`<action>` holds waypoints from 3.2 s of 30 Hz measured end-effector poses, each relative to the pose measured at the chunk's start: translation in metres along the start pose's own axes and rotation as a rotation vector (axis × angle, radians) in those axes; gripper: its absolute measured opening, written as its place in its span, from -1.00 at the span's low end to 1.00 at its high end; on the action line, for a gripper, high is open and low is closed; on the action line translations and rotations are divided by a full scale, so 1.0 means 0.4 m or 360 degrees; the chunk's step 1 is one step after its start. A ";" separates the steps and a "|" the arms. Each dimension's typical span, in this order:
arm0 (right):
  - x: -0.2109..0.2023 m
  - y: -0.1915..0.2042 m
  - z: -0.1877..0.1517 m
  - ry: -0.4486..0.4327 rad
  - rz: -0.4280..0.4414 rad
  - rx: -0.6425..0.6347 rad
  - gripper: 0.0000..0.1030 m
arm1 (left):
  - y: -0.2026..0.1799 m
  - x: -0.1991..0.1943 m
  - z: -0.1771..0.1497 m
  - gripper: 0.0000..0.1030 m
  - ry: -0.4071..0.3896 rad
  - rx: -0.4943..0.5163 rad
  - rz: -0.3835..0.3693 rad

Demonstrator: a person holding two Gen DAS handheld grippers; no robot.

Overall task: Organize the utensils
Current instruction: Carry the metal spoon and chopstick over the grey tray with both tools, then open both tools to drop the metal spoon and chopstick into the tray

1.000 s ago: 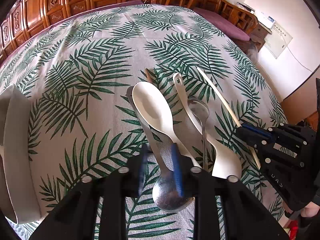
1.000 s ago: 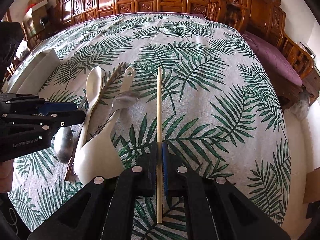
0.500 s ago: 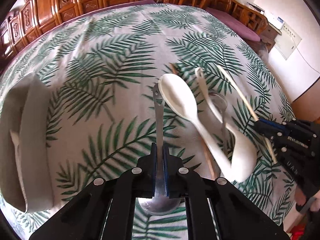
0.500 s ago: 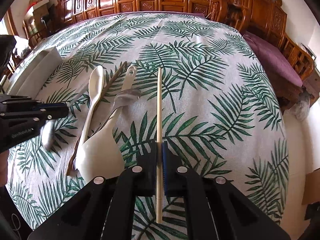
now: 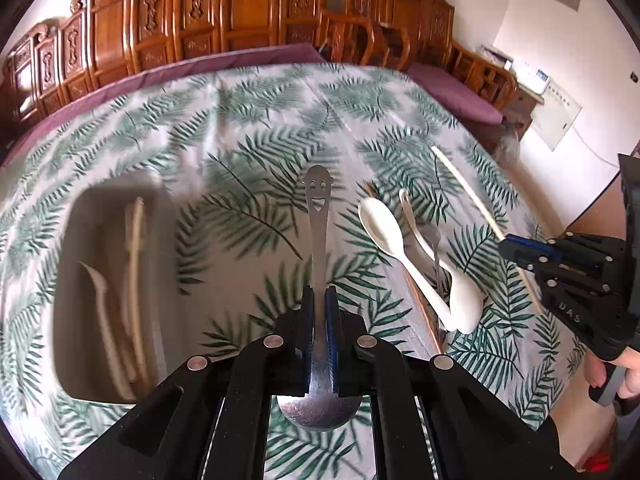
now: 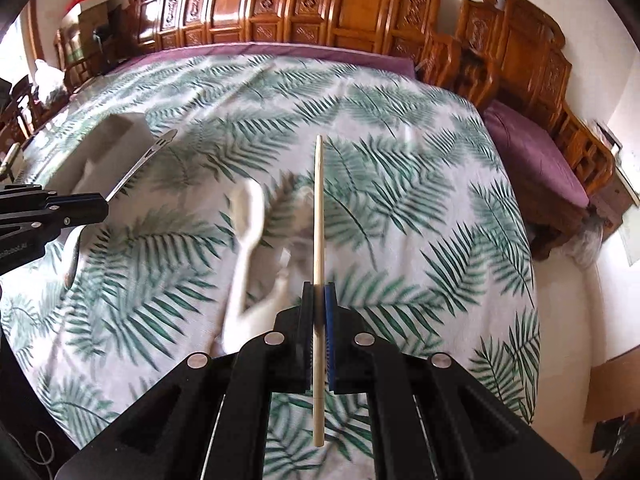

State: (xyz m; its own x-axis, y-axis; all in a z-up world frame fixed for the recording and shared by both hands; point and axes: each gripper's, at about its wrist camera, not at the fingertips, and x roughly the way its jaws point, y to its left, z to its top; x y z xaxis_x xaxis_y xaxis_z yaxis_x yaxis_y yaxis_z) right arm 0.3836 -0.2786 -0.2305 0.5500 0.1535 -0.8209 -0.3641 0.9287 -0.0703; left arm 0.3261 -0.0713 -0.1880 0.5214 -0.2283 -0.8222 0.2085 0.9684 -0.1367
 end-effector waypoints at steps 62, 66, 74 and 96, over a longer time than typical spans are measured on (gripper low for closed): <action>0.051 0.564 0.263 -0.0061 0.0340 -0.0197 -0.88 | 0.481 -0.214 -0.054 -0.89 -0.0239 -0.0174 0.0184; 0.076 0.585 0.282 -0.0051 0.0342 -0.0173 -0.88 | 0.497 -0.244 -0.065 -0.88 -0.0282 -0.0172 0.0224; 0.128 0.624 0.306 0.0000 0.0355 -0.0167 -0.88 | 0.546 -0.263 -0.090 -0.72 -0.0326 -0.0243 0.0257; 0.197 0.702 0.293 0.0114 0.0384 -0.0191 -0.87 | 0.642 -0.282 -0.087 0.34 -0.0351 -0.0331 0.0343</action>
State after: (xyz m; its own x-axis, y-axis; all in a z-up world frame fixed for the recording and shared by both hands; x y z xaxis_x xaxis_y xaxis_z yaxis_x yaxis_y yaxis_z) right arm 0.4126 0.0340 -0.2484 0.3834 0.3372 -0.8598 -0.5672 0.8207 0.0690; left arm 0.2918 0.2066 -0.1496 0.7057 -0.0111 -0.7085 -0.0863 0.9911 -0.1014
